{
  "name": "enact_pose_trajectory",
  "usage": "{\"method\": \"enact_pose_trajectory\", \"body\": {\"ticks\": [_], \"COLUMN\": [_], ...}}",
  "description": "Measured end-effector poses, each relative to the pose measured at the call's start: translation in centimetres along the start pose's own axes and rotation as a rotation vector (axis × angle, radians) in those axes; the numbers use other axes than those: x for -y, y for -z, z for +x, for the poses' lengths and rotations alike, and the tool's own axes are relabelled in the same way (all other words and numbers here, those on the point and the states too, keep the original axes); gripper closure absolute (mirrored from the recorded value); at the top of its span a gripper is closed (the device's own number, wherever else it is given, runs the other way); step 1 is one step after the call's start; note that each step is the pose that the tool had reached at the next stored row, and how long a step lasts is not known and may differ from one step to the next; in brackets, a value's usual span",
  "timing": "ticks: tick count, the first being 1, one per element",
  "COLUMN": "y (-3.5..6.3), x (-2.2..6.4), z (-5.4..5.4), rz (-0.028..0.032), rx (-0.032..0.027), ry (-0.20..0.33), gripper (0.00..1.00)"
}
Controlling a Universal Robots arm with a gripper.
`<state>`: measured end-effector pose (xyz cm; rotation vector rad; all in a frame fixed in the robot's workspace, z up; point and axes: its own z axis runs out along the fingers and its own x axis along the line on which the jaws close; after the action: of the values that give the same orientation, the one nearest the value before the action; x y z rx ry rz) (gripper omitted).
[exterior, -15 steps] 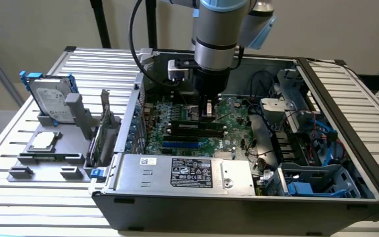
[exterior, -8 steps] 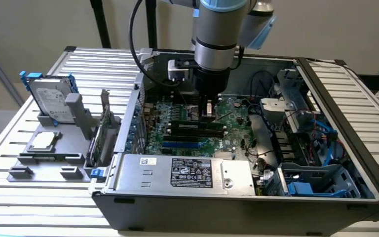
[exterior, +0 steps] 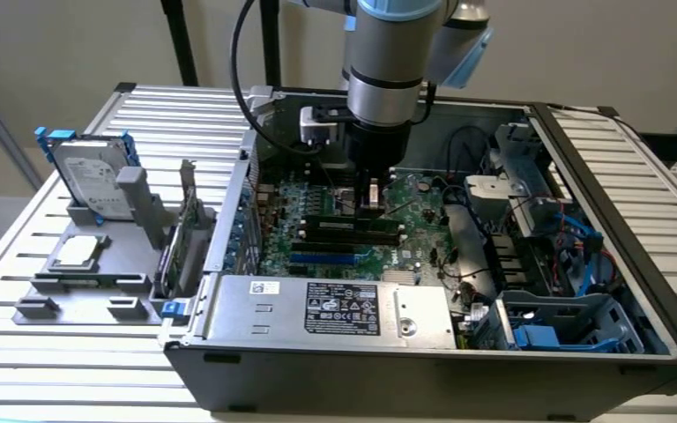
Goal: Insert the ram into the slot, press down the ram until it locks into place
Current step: 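Insert the ram into the slot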
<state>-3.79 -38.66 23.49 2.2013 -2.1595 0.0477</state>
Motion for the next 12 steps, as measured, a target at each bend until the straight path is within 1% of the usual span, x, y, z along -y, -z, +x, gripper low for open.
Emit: {"method": "enact_pose_trajectory", "body": {"ticks": [10, 12], "y": [0.00, -0.01], "x": [0.03, 0.22], "z": [0.01, 0.00], "rz": [-0.0001, -0.0017], "rx": [-0.0002, 0.0002], "ry": [0.000, 0.000], "gripper": [0.87, 0.87]}}
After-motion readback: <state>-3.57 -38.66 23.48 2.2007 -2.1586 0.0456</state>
